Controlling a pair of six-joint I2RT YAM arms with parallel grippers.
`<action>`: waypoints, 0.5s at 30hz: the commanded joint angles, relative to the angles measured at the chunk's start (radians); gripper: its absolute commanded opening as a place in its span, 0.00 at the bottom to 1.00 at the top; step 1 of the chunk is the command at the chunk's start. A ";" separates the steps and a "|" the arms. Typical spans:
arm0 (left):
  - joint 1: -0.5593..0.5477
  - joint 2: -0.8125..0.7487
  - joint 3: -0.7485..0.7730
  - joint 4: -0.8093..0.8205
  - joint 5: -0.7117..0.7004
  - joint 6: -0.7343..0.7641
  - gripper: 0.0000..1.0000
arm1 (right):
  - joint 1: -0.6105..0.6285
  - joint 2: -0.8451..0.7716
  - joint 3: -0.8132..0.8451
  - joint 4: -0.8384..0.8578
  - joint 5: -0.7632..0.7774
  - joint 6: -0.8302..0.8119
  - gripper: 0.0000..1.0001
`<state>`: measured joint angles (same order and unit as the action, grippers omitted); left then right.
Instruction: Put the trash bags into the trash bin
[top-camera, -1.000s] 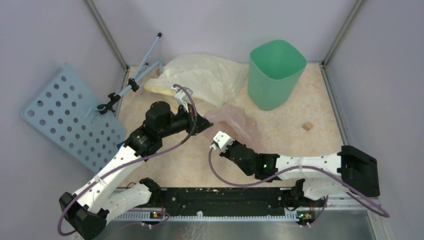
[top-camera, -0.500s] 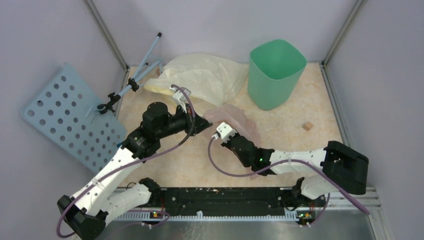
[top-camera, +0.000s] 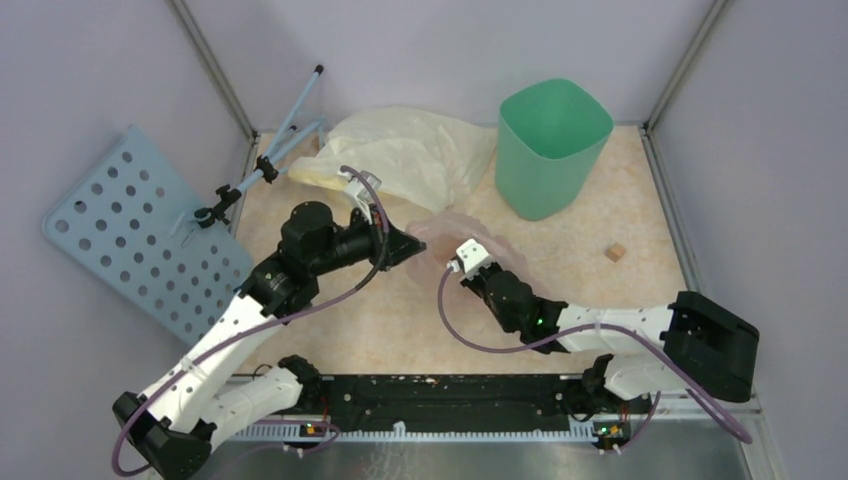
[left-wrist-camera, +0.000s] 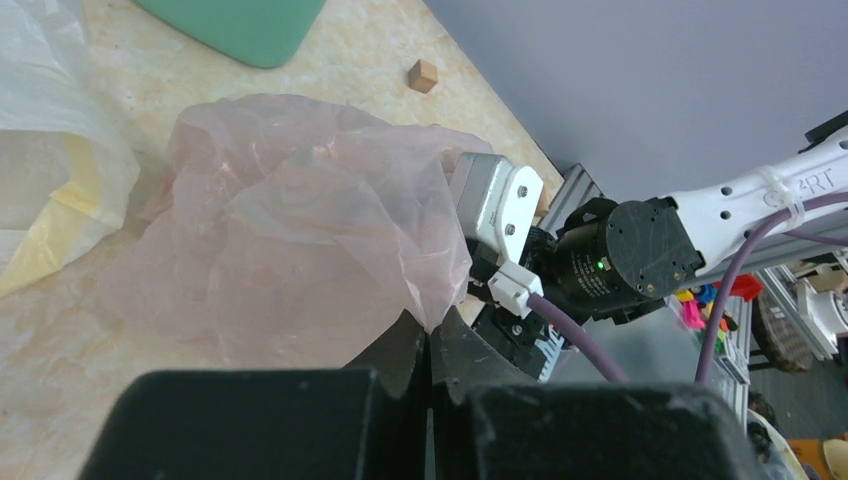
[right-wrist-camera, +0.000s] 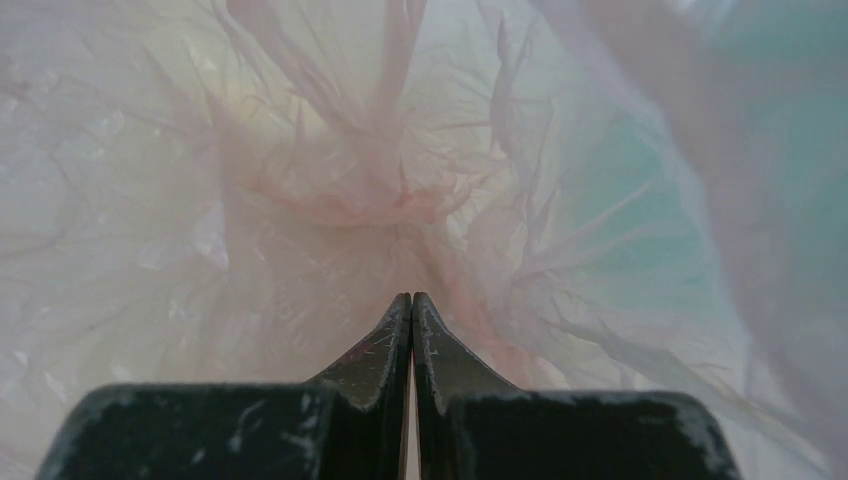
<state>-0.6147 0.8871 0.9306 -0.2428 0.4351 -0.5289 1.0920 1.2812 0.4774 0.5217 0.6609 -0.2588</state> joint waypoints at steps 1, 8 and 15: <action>0.005 0.016 0.042 0.070 0.062 -0.032 0.00 | -0.020 -0.020 0.002 0.126 -0.060 -0.009 0.00; 0.005 0.044 0.068 0.099 0.126 -0.082 0.00 | -0.097 -0.018 0.046 0.133 -0.197 0.022 0.00; 0.005 0.077 0.092 0.163 0.193 -0.149 0.00 | -0.096 0.041 0.065 0.118 -0.272 -0.024 0.00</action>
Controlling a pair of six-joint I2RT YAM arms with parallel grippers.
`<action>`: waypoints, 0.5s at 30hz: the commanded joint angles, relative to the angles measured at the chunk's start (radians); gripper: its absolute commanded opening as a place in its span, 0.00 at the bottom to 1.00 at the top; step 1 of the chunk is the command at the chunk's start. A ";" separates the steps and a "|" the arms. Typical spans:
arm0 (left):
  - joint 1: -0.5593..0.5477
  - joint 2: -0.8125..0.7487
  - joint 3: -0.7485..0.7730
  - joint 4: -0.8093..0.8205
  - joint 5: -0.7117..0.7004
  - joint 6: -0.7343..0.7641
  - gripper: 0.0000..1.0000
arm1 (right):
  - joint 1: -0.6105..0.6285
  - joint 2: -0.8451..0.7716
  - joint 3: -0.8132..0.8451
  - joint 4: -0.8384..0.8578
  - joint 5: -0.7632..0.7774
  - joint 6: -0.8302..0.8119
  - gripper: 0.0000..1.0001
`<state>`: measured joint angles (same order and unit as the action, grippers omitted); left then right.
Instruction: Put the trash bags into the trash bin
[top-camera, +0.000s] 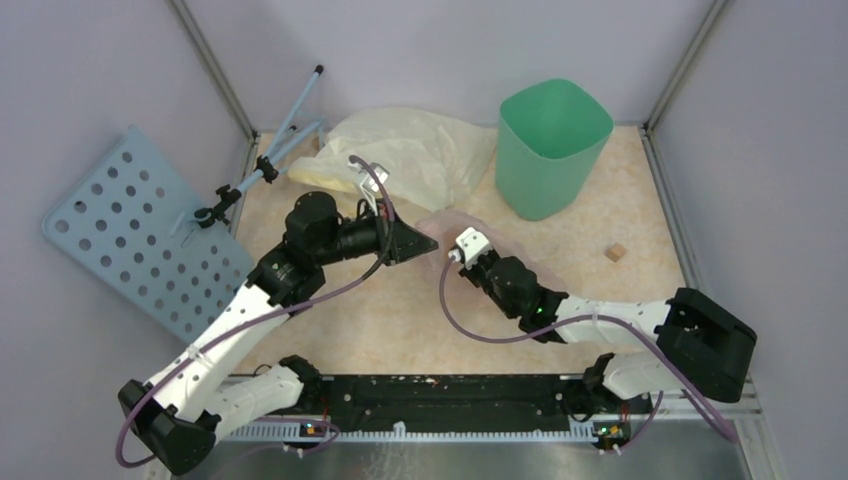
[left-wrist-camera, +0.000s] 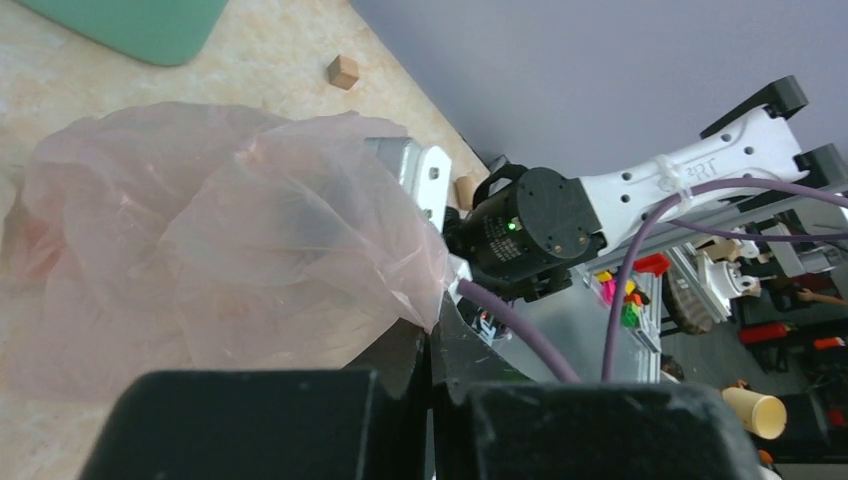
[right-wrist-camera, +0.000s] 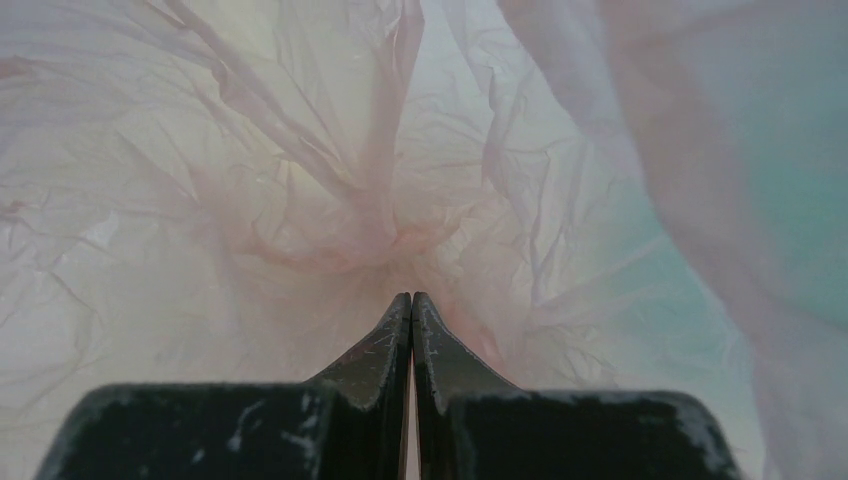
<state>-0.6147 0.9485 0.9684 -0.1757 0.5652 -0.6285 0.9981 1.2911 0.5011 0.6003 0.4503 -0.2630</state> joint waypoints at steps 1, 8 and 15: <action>0.005 0.023 0.064 0.097 0.071 -0.053 0.00 | -0.003 0.040 0.041 0.040 -0.061 -0.027 0.00; 0.005 0.063 0.063 0.154 0.105 -0.082 0.00 | -0.003 0.081 0.058 0.027 -0.151 0.007 0.00; 0.004 0.053 0.078 0.167 0.167 -0.097 0.00 | -0.003 0.159 0.083 0.051 -0.190 0.039 0.00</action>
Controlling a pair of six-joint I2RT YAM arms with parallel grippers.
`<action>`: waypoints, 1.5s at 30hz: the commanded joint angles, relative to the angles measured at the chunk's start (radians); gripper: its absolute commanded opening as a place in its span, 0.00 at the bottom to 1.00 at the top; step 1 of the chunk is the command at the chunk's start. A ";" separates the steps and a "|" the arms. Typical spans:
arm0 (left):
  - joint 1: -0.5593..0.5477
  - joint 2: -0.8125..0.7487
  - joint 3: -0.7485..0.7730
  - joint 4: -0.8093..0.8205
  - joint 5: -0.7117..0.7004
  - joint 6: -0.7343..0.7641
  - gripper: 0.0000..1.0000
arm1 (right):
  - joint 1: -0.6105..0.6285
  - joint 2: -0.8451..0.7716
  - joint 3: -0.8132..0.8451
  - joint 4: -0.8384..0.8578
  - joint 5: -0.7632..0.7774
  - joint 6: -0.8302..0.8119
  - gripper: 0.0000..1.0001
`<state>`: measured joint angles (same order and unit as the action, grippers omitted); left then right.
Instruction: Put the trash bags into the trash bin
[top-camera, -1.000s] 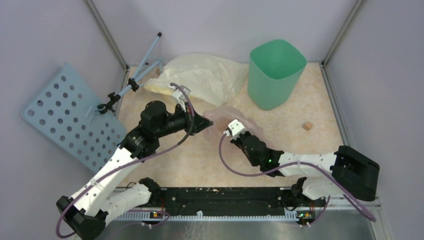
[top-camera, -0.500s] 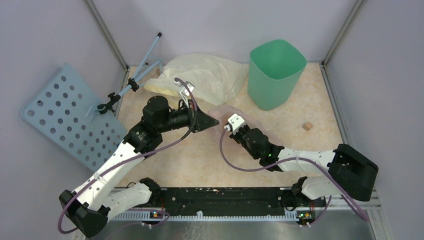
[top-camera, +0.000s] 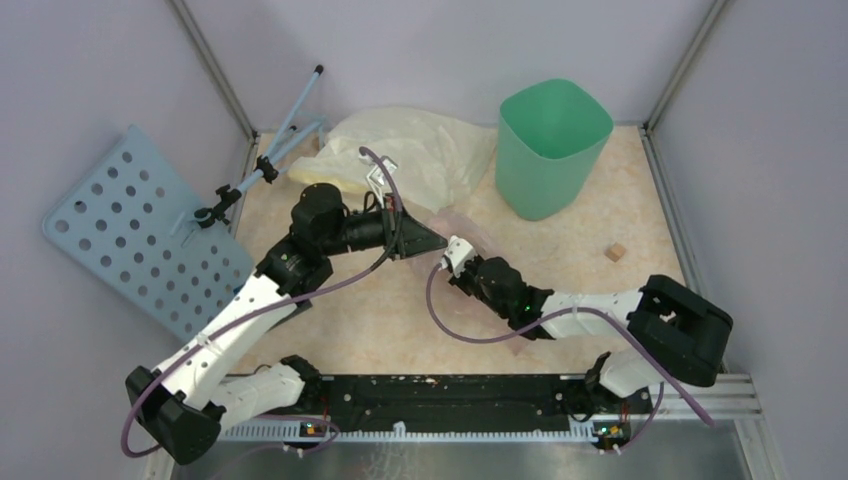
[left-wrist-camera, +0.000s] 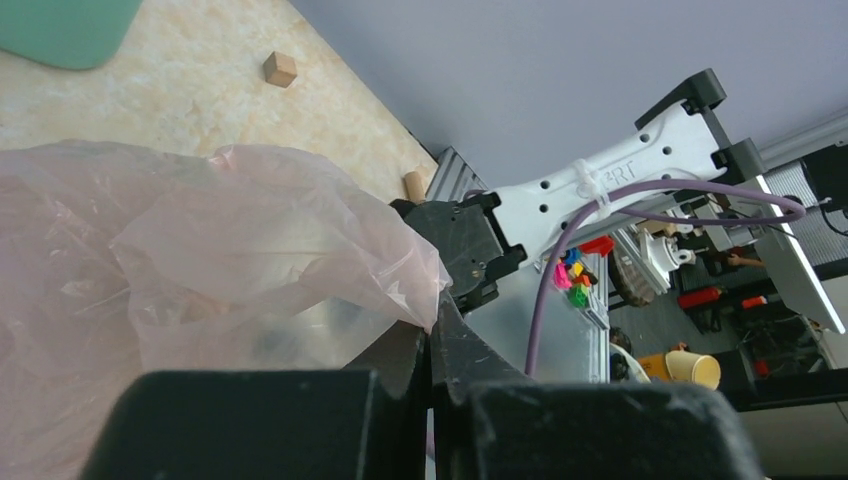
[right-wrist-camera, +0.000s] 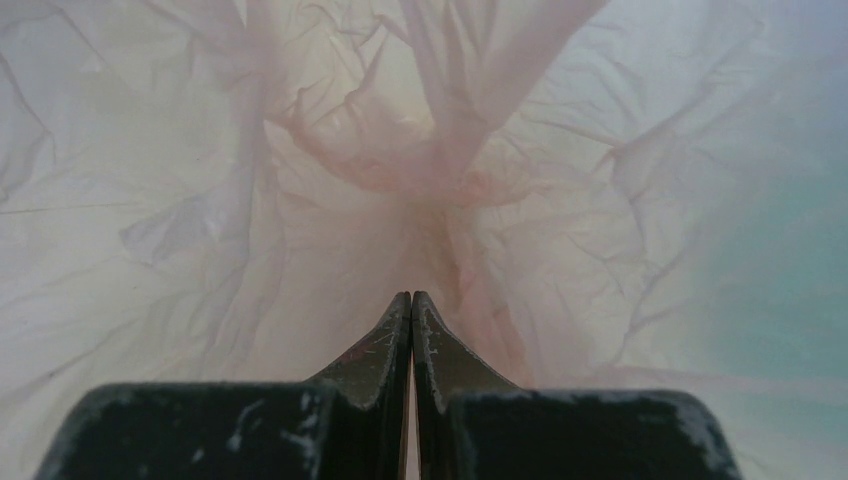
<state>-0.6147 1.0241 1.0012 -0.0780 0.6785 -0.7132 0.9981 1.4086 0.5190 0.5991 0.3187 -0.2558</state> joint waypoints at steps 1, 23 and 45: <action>0.003 -0.030 0.045 0.070 0.062 -0.013 0.00 | -0.005 0.048 0.067 0.064 -0.066 0.039 0.00; -0.146 -0.032 0.059 0.103 0.116 -0.043 0.00 | -0.068 0.091 0.072 0.171 -0.239 0.202 0.00; -0.388 0.073 0.252 0.201 0.058 -0.057 0.00 | -0.070 -0.049 -0.139 0.316 -0.016 0.282 0.00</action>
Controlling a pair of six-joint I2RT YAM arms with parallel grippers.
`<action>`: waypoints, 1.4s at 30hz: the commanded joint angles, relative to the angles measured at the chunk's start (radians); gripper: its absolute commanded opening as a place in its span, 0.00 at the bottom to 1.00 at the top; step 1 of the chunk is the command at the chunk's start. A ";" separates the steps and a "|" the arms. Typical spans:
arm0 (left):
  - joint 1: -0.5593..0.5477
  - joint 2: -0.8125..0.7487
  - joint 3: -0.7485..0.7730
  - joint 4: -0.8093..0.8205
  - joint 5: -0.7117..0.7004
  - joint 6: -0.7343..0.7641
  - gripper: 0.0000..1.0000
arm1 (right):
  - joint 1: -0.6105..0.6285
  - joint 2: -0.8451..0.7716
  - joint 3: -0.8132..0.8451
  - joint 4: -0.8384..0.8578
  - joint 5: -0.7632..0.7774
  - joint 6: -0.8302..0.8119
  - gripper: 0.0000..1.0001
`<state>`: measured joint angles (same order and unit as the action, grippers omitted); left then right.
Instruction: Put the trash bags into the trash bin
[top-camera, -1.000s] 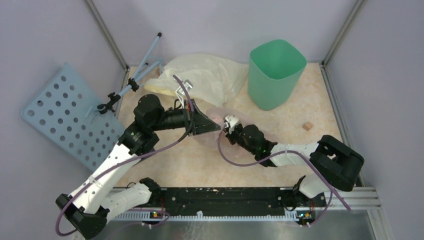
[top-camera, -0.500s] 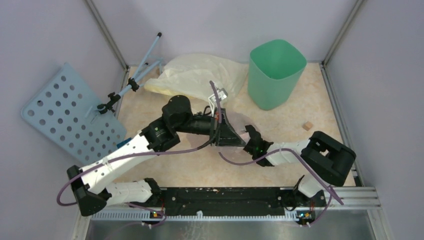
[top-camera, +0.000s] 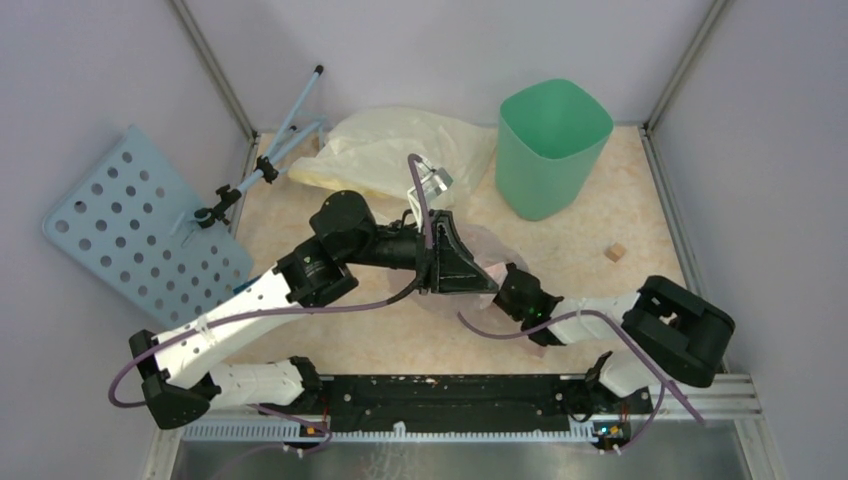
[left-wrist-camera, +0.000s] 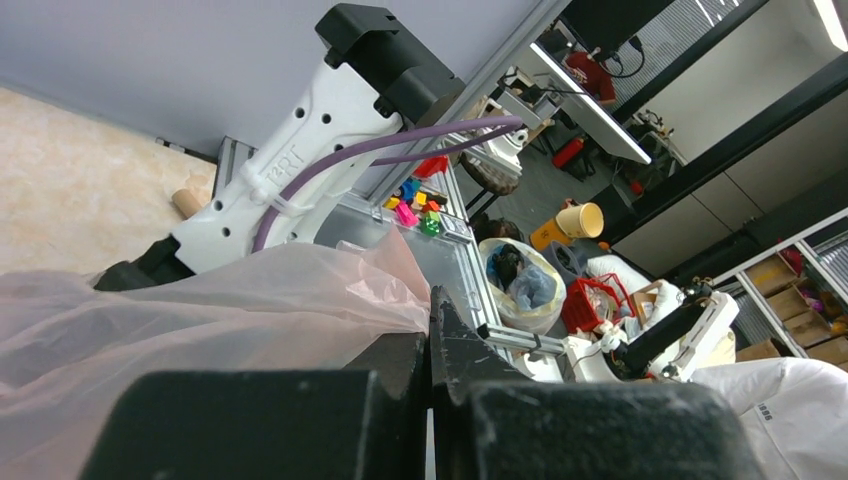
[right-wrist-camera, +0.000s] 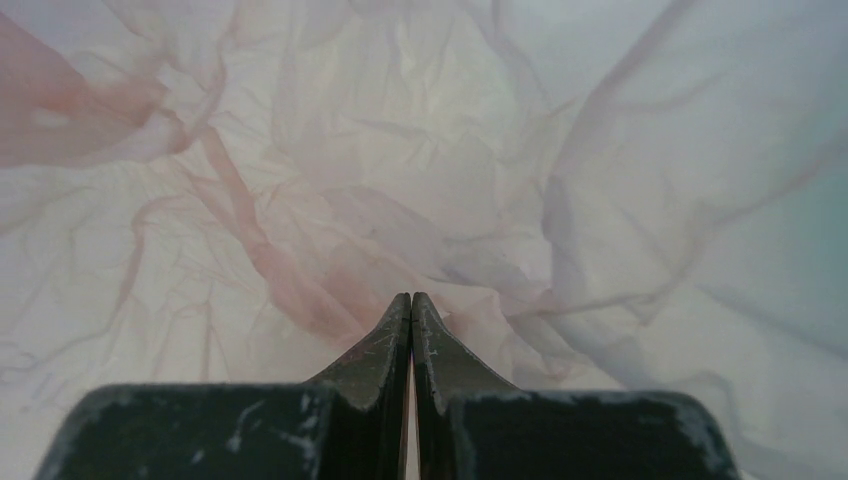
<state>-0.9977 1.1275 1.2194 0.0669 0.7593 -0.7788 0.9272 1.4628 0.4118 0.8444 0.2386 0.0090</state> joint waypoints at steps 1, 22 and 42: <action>-0.005 -0.023 0.036 0.062 -0.019 0.004 0.00 | 0.002 -0.124 -0.037 0.073 0.023 0.005 0.00; -0.008 -0.005 0.234 -0.024 0.015 0.035 0.00 | 0.015 0.005 0.065 -0.053 0.044 0.065 0.00; -0.009 -0.140 0.212 -0.338 -0.228 0.240 0.00 | 0.005 -0.274 0.117 -0.567 0.496 0.231 0.00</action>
<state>-1.0031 1.0077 1.4582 -0.2207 0.6109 -0.6128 0.9390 1.2819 0.5423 0.3008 0.7254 0.2317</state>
